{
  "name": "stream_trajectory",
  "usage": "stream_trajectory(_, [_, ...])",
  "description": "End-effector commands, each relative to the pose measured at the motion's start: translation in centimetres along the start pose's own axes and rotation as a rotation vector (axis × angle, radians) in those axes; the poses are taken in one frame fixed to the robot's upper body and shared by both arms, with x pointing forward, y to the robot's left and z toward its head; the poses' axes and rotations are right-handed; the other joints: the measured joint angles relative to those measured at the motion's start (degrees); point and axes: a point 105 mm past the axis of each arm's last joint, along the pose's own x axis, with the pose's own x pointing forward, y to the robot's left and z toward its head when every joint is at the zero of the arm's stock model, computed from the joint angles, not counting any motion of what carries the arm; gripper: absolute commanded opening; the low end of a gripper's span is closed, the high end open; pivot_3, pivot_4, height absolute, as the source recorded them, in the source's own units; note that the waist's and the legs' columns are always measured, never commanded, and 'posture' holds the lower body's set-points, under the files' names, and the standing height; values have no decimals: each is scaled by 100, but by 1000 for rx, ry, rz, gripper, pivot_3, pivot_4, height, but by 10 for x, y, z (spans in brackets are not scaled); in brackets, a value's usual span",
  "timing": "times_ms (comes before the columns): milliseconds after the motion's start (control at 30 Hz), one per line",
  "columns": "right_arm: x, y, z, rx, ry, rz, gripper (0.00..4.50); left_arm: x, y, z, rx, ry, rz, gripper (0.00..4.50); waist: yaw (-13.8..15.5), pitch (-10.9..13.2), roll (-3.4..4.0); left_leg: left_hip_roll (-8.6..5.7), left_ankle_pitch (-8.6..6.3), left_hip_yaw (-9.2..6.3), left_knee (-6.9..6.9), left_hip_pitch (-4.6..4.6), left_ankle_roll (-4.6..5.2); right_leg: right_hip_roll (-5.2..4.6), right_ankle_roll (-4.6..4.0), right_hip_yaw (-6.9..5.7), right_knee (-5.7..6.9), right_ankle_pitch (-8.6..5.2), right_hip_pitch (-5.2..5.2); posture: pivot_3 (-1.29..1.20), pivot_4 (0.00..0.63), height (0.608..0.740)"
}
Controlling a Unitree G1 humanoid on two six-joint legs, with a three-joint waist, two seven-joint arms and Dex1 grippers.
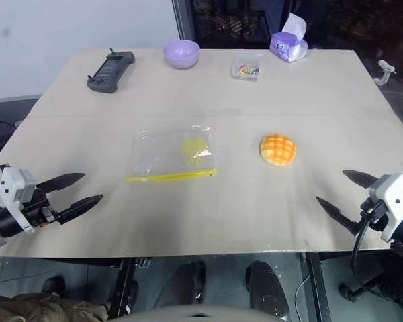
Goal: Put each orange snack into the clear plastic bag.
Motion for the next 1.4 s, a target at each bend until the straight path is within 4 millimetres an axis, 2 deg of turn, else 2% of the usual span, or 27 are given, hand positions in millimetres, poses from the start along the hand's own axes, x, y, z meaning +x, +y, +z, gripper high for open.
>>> stream_trajectory(33, [2, 1, 16, -45, -46, -1, 4500, 2, 3, 10, 11, -13, -1, 4449, 1, 0, 0, 0, 0, 0, 0, 0, 0, 0, 0, 0, 0, 0, 0, 0, 150, 740])
stream_trajectory(133, [13, 7, 23, -49, -73, 20, 4500, 12, 1, 12, -20, -9, -17, 4449, -1, 0, 0, 1, 0, -2, 0, 1, 0, 2, 0, -2, 1, 0, 0, 0, 150, 740])
stream_trajectory(333, [24, 10, 34, -47, -117, 40, 4500, 22, 3, 18, -53, -28, 4, 4449, -3, 0, -1, 0, 0, -1, 0, -2, 0, 2, 1, -1, 1, 1, -2, 0, 150, 740])
stream_trajectory(433, [33, 17, 42, -41, -162, 81, 4500, 27, 5, 20, -231, -40, 16, 4449, -5, 0, 0, 0, 0, -5, 0, -3, 0, 2, 1, -4, 1, 1, -2, 0, 150, 740])
stream_trajectory(500, [36, 20, 45, -40, -174, 94, 4500, 28, 3, 20, -290, -30, 8, 4449, -11, 0, -1, 1, 0, -7, 0, -2, 0, 2, 1, -5, 4, 1, -2, 0, 150, 740])
stream_trajectory(700, [62, 39, 69, -56, -275, 211, 4500, 41, 7, 3, -626, 228, -18, 4449, -15, 4, -4, -2, 0, -15, 4, -1, 0, 7, 2, -12, 19, 1, -4, 0, 150, 740])
stream_trajectory(767, [66, 42, 74, -65, -290, 230, 4500, 44, 14, -4, -713, 291, -2, 4449, -11, 5, -1, -5, 0, -19, 10, 1, 0, 8, 2, -15, 31, 0, -6, 0, 150, 740])
stream_trajectory(800, [68, 44, 77, -70, -301, 237, 4500, 47, 20, -1, -755, 286, -3, 4449, -13, 5, -2, -8, 1, -19, 11, 3, 0, 8, 2, -15, 33, 0, -3, 0, 150, 740])
stream_trajectory(900, [72, 50, 84, -83, -320, 251, 4500, 52, 47, -2, -847, 294, 67, 4449, -5, 5, -5, -8, 1, -19, 11, -3, 0, 8, 2, -17, 32, 0, -8, 0, 150, 740])
stream_trajectory(1033, [72, 52, 86, -86, -328, 243, 4500, 63, 57, -5, -898, 313, 59, 4449, -32, 4, -4, -10, 1, -20, 10, -4, -1, 9, 2, -17, 33, 0, -9, 0, 150, 740])
stream_trajectory(1300, [69, 52, 87, -97, -325, 213, 4500, 119, 29, -15, -980, 381, -141, 4449, 111, -14, 24, -17, 1, -19, 20, -3, -1, 4, 3, -19, 36, 0, -3, 0, 150, 740])
stream_trajectory(1400, [68, 52, 87, -99, -322, 206, 4500, 136, 16, -11, -999, 370, -238, 4449, 169, -20, 27, -22, 1, -23, 30, -6, -1, 0, 4, -25, 35, 0, 2, 0, 150, 740])
